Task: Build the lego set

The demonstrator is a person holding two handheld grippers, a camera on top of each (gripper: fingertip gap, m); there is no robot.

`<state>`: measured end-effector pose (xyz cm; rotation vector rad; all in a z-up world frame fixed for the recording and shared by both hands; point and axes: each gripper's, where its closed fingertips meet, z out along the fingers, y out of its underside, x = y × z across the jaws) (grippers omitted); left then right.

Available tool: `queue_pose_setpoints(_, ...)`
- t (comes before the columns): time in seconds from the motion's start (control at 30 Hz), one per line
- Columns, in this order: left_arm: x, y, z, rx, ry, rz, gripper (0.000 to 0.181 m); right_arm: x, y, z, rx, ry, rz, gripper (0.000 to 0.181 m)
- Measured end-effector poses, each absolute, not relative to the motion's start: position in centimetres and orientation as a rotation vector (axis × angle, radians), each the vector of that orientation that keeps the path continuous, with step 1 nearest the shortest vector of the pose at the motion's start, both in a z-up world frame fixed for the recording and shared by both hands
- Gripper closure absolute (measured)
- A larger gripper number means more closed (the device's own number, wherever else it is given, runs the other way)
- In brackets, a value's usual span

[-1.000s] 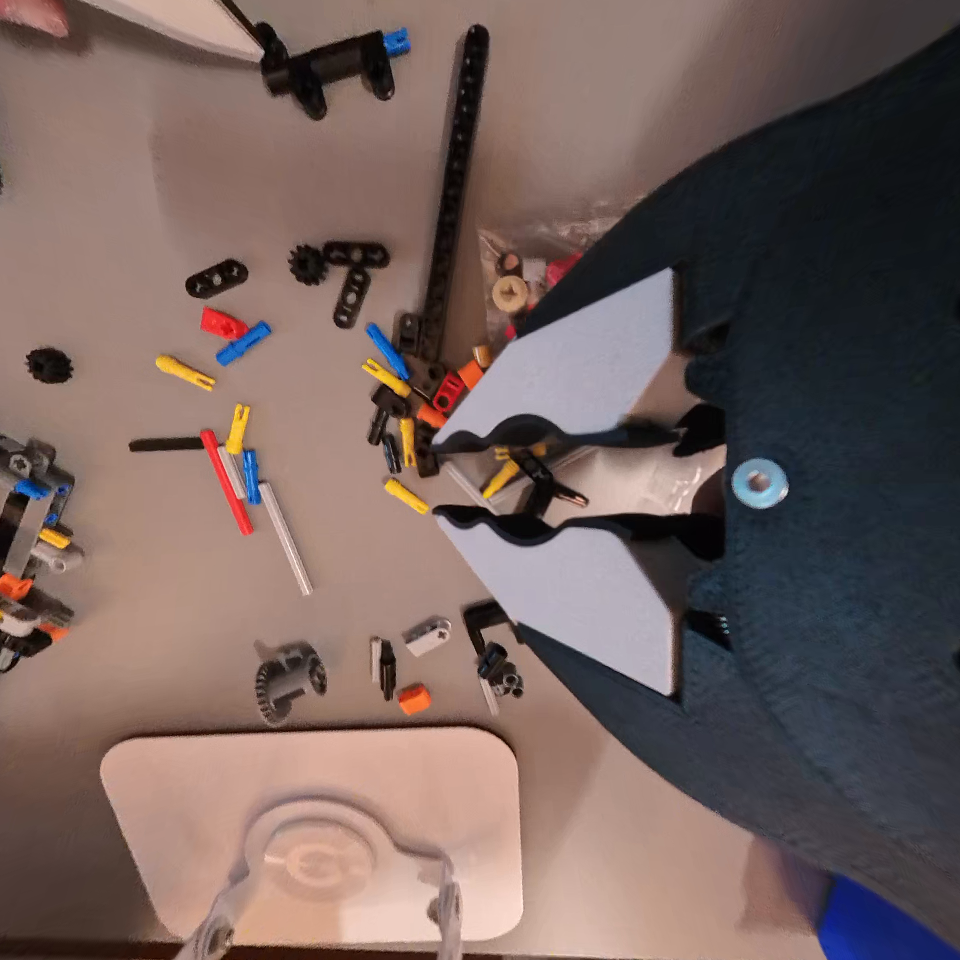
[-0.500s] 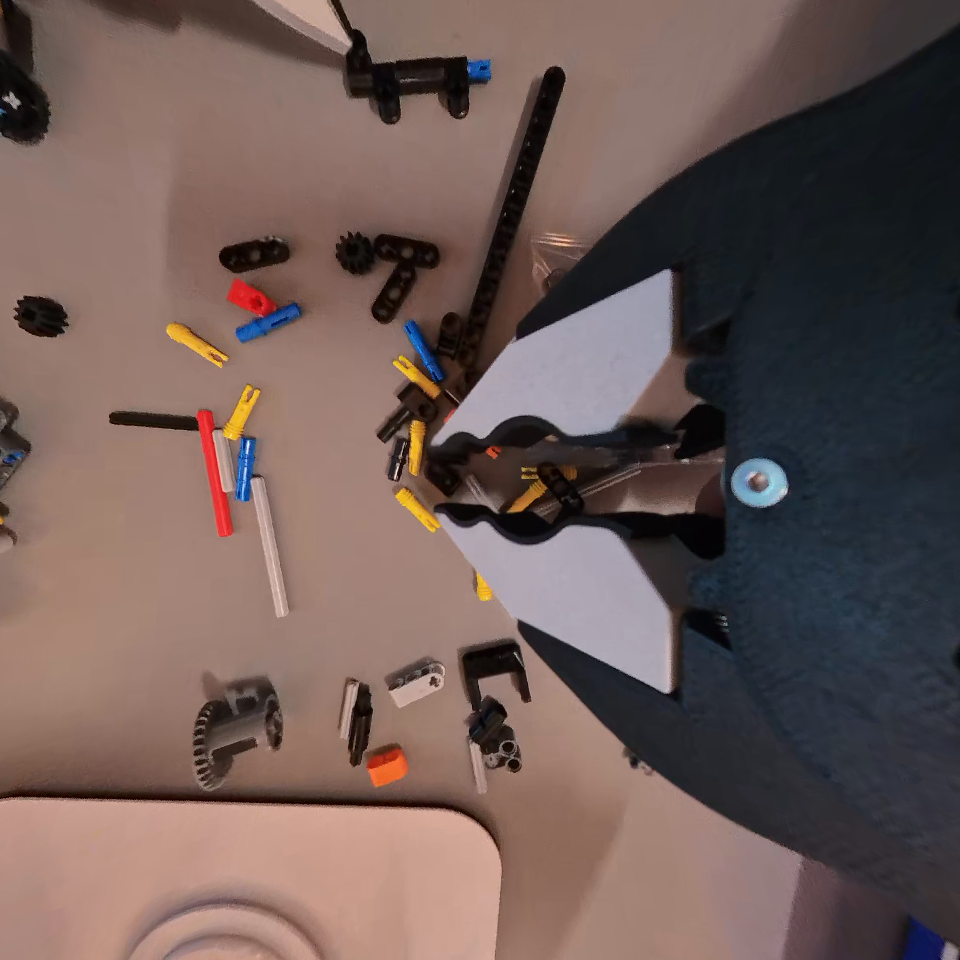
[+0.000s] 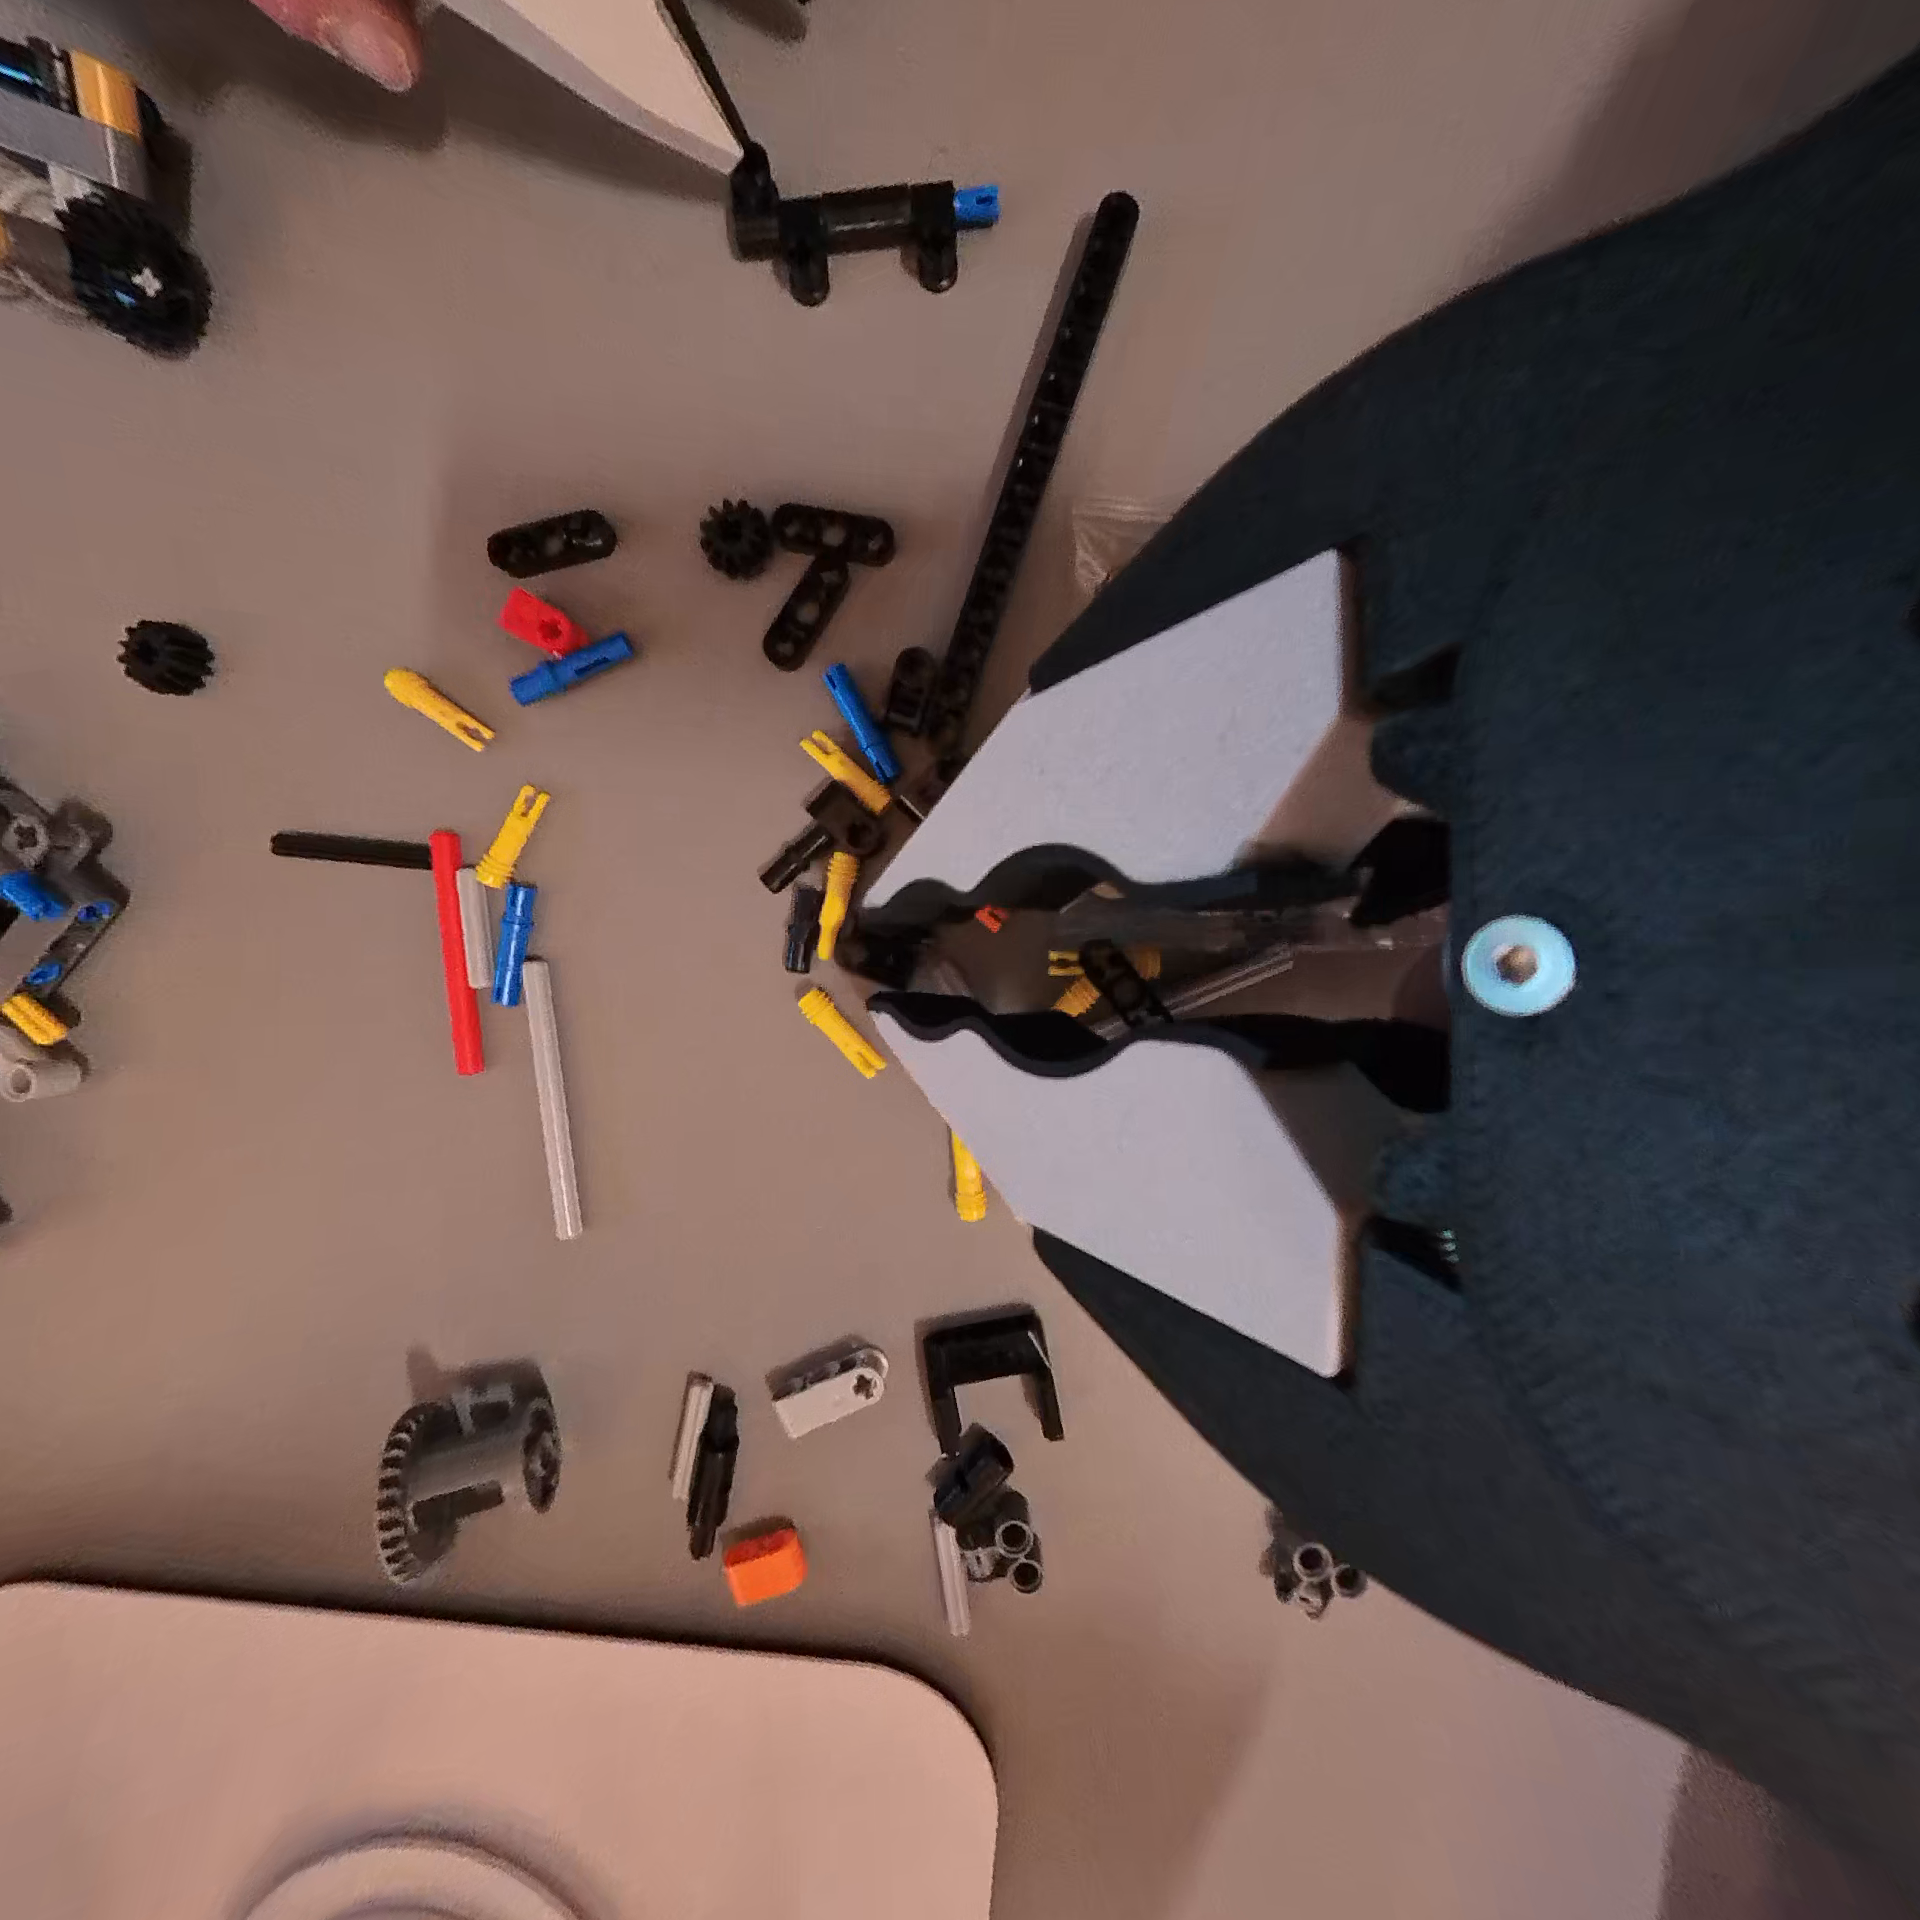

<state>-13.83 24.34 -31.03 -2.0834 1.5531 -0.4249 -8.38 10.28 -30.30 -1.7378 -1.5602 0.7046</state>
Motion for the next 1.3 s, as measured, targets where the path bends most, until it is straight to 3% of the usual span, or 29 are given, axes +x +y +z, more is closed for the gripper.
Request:
queue_pose_setpoints(0.03,-13.9,24.4,-31.1,-2.085,1.550,-0.420,0.168,-8.4,10.3,-30.3,-1.738,-1.562,0.704,0.156)
queue_pose_setpoints(0.37,-13.9,24.8,-30.9,-2.088,1.548,-0.473,0.172,-8.4,10.2,-30.3,-1.737,-1.563,0.713,0.156)
queue_pose_setpoints(0.7,-14.6,24.6,-29.9,-2.076,1.546,-0.563,0.165,-8.4,10.1,-30.2,-1.731,-1.567,0.723,0.156)
queue_pose_setpoints(0.9,-14.2,24.5,-30.5,-2.040,1.591,-0.519,0.181,-8.4,10.0,-30.2,-1.731,-1.568,0.724,0.156)
queue_pose_setpoints(1.3,-15.1,24.9,-30.4,-2.033,1.550,-0.463,0.181,-8.4,10.0,-30.2,-1.726,-1.572,0.727,0.156)
